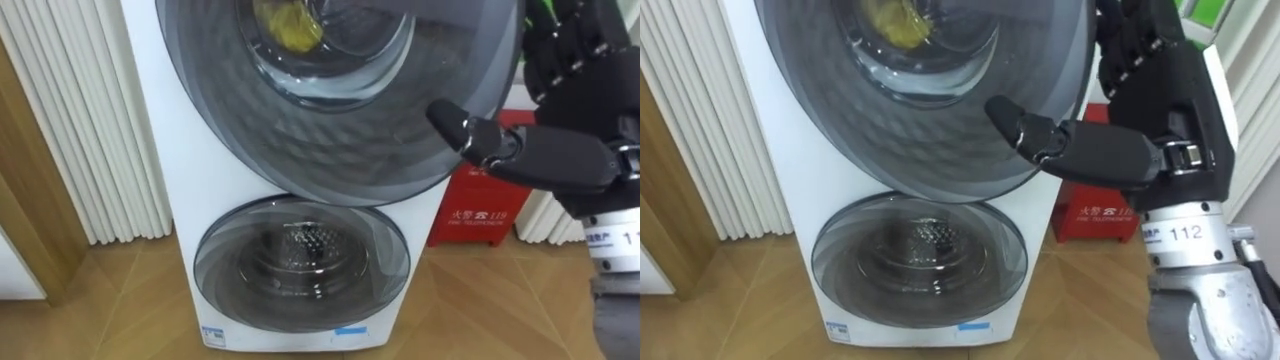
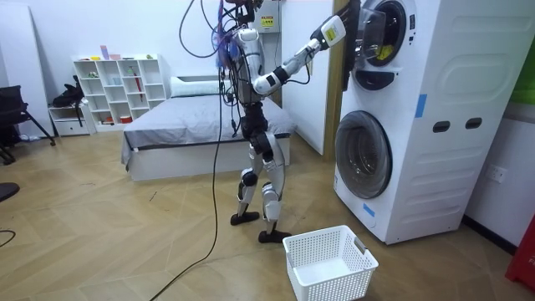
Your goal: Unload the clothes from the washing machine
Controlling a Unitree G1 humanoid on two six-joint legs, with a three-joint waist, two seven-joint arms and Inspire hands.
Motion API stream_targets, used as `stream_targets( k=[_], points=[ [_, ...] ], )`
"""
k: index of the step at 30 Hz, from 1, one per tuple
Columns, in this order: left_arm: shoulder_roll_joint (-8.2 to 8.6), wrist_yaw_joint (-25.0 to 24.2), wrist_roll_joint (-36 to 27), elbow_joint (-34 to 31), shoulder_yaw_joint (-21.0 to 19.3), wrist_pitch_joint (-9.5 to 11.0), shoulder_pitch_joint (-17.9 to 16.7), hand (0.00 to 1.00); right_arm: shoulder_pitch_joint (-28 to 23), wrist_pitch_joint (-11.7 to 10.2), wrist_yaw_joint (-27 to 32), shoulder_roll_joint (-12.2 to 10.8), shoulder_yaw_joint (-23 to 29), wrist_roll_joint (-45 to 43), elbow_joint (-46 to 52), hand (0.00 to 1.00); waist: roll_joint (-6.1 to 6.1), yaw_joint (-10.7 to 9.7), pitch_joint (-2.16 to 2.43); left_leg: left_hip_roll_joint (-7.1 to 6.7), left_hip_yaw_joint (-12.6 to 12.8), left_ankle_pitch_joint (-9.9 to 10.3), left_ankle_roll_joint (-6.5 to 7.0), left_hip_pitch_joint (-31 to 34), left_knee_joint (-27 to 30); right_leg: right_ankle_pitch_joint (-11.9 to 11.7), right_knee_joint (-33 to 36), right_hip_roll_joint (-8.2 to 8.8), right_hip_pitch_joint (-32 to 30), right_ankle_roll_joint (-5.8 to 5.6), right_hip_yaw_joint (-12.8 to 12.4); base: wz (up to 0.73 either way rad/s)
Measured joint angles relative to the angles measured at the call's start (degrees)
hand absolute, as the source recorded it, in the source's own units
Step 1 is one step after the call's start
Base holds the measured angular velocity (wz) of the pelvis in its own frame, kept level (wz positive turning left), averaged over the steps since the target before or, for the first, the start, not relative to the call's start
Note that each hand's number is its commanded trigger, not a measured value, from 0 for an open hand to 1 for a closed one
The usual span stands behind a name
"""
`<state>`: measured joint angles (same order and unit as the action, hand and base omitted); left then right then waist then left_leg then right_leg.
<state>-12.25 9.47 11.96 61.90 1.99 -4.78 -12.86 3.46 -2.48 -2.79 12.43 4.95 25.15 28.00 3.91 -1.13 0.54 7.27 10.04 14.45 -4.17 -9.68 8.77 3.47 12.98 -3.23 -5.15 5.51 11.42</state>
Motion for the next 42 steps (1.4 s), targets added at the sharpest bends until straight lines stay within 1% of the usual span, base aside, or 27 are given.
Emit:
stream_targets(
  k=[1,5,8,11,14,16,17,19,21,22,24,26,27,28,29,31,32,33,34,36,37,38,39,40,41,42],
  points=[
    [-0.17,0.0,0.0,0.0,0.0,0.0,-0.2,0.0,0.0,-0.1,0.0,-0.5,-0.4,0.4,0.0,0.0,0.06,0.0,0.1,0.0,-0.1,0.0,0.02,0.0,0.0,0.0,0.0,-0.05,-0.1,0.06,0.0,-0.04],
    [-0.26,-0.2,0.0,-0.1,0.2,0.0,-0.3,0.0,0.2,-0.6,-0.9,-1.2,-1.6,2.0,0.0,0.0,0.35,0.0,0.26,0.01,-0.1,-0.2,0.3,0.2,0.0,0.1,-0.1,-0.19,-0.5,0.01,-0.2,-0.07],
    [-0.26,-0.6,0.0,-0.5,0.6,0.0,-0.3,0.0,1.8,-1.4,-1.5,-1.8,-3.8,2.0,0.0,0.0,0.22,0.1,0.28,0.02,-0.1,-0.4,0.72,0.7,0.0,0.0,-0.4,-0.21,-1.0,-0.6,-0.1,-0.05],
    [-0.28,-0.9,0.0,-1.5,0.6,0.0,-0.7,0.0,2.5,-2.2,-2.7,-1.9,-5.3,2.1,0.2,0.0,-0.15,0.1,0.35,0.04,-0.4,-0.6,0.94,1.0,0.1,0.0,-0.5,-0.19,-1.0,-0.85,0.0,0.04],
    [-0.28,-1.3,0.0,-1.8,0.6,-0.2,-0.9,0.0,2.9,-3.2,-4.2,-2.9,-6.6,3.2,0.4,0.0,-0.81,0.3,0.55,0.03,-0.8,-0.7,1.17,1.1,0.2,0.1,-0.6,-0.14,-1.0,-1.22,0.2,0.04],
    [-0.27,-1.3,0.0,-1.8,0.6,-0.3,-1.2,0.0,3.4,-4.1,-6.2,-3.0,-8.8,6.2,0.5,0.0,-1.33,0.6,0.64,0.01,-0.9,-0.8,1.38,1.2,0.2,0.1,-0.6,0.06,-1.0,-1.3,0.6,0.05],
    [-0.26,-1.3,0.0,-1.8,0.7,-0.4,-1.3,0.0,3.4,-4.3,-7.0,-3.1,-9.4,7.0,0.6,0.0,-1.39,0.8,0.66,0.0,-0.9,-0.9,1.48,1.2,0.2,0.1,-0.6,0.15,-0.9,-1.31,0.8,0.05],
    [-0.26,-1.2,0.0,-1.8,0.7,-0.7,-1.2,0.0,3.4,-4.9,-10.0,-3.3,-12.3,9.8,0.6,0.0,-1.37,1.6,0.64,0.03,-1.5,-1.0,1.57,1.5,0.7,0.2,-0.4,0.52,-0.8,-1.42,1.9,0.14],
    [-0.23,-1.2,0.0,-1.8,0.6,-0.7,-1.1,0.0,3.4,-4.7,-12.1,-3.6,-15.2,10.6,-0.3,0.0,-1.12,1.8,0.61,0.02,-2.8,-1.0,1.55,2.4,1.3,0.3,-0.4,0.94,-0.7,-1.67,3.0,0.37],
    [-0.05,-1.2,0.0,-1.7,0.6,-0.8,-0.6,0.0,3.3,-3.9,-13.8,-4.1,-16.4,11.3,-0.6,0.0,-1.02,2.4,0.55,0.05,-2.8,-1.0,1.57,2.7,1.6,0.4,-0.5,1.01,-0.7,-1.66,3.0,0.34],
    [0.34,-1.2,0.0,-1.6,0.6,-1.1,-0.7,0.0,3.4,-3.4,-17.3,-4.1,-18.0,13.0,-0.6,0.0,-1.05,3.5,0.56,0.05,-3.1,-1.0,1.57,3.3,2.0,0.4,-0.9,1.22,-0.7,-1.67,3.5,0.2],
    [0.27,-1.2,-0.1,-1.6,0.6,-1.1,-0.6,0.0,3.4,-2.5,-19.5,-4.0,-20.0,14.5,-0.6,0.0,-0.63,4.9,0.56,-0.1,-4.1,-1.1,1.35,4.0,2.1,0.2,-1.4,1.43,-0.7,-1.86,4.1,0.23],
    [0.23,-1.2,-0.1,-1.6,0.6,-1.1,-0.6,0.0,3.4,-1.4,-20.8,-4.0,-21.2,15.2,-0.8,0.0,-0.25,5.7,0.54,-0.24,-4.8,-1.4,0.91,4.3,2.2,0.2,-1.4,1.69,-0.7,-1.94,4.6,0.35],
    [0.27,-1.2,-0.1,-1.6,0.6,-1.1,-0.5,0.0,3.4,0.2,-22.4,-3.6,-22.5,15.1,-1.2,0.0,0.11,6.1,0.46,-0.52,-5.7,-1.4,0.86,4.6,2.2,0.1,-1.3,1.87,-0.5,-2.0,4.6,0.41],
    [0.34,-1.2,0.0,-1.6,0.6,-1.1,-0.4,0.0,3.4,1.0,-23.3,-3.4,-23.2,15.0,-1.5,0.0,0.24,6.4,0.43,-0.61,-6.1,-1.4,0.83,4.8,2.3,0.1,-1.3,1.99,-0.5,-2.01,4.8,0.44],
    [0.46,-1.2,-0.2,-1.5,0.8,-1.1,-0.4,0.0,3.5,3.4,-25.8,-2.5,-25.1,14.9,-2.5,0.0,0.52,8.1,0.27,-1.06,-7.5,-1.3,0.77,5.1,2.5,0.1,-1.5,2.23,0.3,-2.12,5.4,0.36],
    [0.42,-1.2,-0.2,-1.5,0.8,-1.1,-0.4,0.0,3.5,3.8,-26.3,-2.4,-25.2,14.7,-2.5,0.0,0.59,8.6,0.23,-1.18,-7.8,-1.3,0.71,5.1,2.5,0.2,-1.5,2.16,0.5,-2.27,5.6,0.26],
    [0.43,-1.2,-0.1,-1.5,0.8,-1.2,-0.4,0.0,3.5,4.0,-27.2,-2.4,-25.7,14.2,-2.6,0.0,0.61,9.4,0.21,-1.31,-8.4,-1.2,0.69,5.1,2.5,0.6,-1.5,2.23,0.7,-2.81,5.9,0.27],
    [0.44,-1.2,-0.1,-1.5,0.5,-1.2,-0.5,0.0,3.5,4.4,-28.4,-2.6,-25.8,12.8,-2.5,0.0,0.66,9.6,0.18,-1.41,-8.9,-1.2,0.79,5.0,2.5,0.8,-1.5,2.33,1.0,-3.0,6.2,0.27],
    [0.48,-1.1,-0.1,-1.5,0.1,-1.2,-0.4,0.0,3.5,5.1,-30.0,-2.9,-26.2,11.3,-2.6,0.0,0.72,10.2,0.15,-1.59,-9.0,-1.1,0.87,4.9,2.1,1.1,-1.5,2.5,1.3,-2.92,6.4,0.21],
    [0.49,-0.9,-0.2,-1.5,-0.1,-1.2,0.0,0.0,3.4,5.2,-31.0,-2.9,-26.3,10.3,-2.6,0.0,0.85,10.6,-0.04,-1.77,-8.9,-1.1,0.91,4.8,1.9,1.1,-1.3,2.71,1.3,-1.99,6.5,0.19],
    [0.48,-0.8,-0.2,-1.5,-0.1,-1.1,0.3,0.0,3.4,5.2,-31.3,-2.9,-26.3,10.1,-2.6,0.0,0.91,10.7,-0.21,-1.81,-8.8,-1.2,0.92,4.8,1.8,1.0,-1.3,2.81,1.5,-1.57,6.6,0.28],
    [0.5,-0.3,-0.5,-1.5,-0.1,-1.1,0.9,0.0,3.4,5.2,-31.9,-2.5,-26.3,9.9,-2.7,0.0,1.0,10.7,-0.49,-1.82,-8.6,-1.2,0.94,4.7,1.5,1.3,-1.3,3.02,1.8,-1.67,7.0,0.31],
    [0.49,0.3,-0.6,-1.5,-0.1,-1.1,1.4,0.0,3.4,5.6,-32.5,-2.1,-26.2,9.7,-2.7,0.0,1.08,11.1,-0.96,-1.8,-8.5,-1.2,0.95,4.3,1.0,1.7,-1.3,3.11,2.2,-1.87,7.5,0.25],
    [0.5,0.5,-0.6,-1.5,-0.1,-1.1,1.6,0.0,3.4,5.9,-32.8,-2.0,-26.3,9.7,-2.7,0.0,1.11,11.2,-0.99,-1.77,-8.4,-1.2,0.96,4.0,0.6,1.9,-1.3,3.07,2.3,-1.96,7.5,0.12],
    [0.56,1.0,-0.6,-1.5,-0.1,-1.1,1.7,0.0,3.4,6.4,-33.6,-1.7,-26.3,9.4,-2.7,0.0,1.21,11.8,-1.04,-1.74,-8.4,-1.2,0.97,4.0,0.3,2.2,-1.3,3.06,2.3,-2.12,7.6,0.05]
  ],
)
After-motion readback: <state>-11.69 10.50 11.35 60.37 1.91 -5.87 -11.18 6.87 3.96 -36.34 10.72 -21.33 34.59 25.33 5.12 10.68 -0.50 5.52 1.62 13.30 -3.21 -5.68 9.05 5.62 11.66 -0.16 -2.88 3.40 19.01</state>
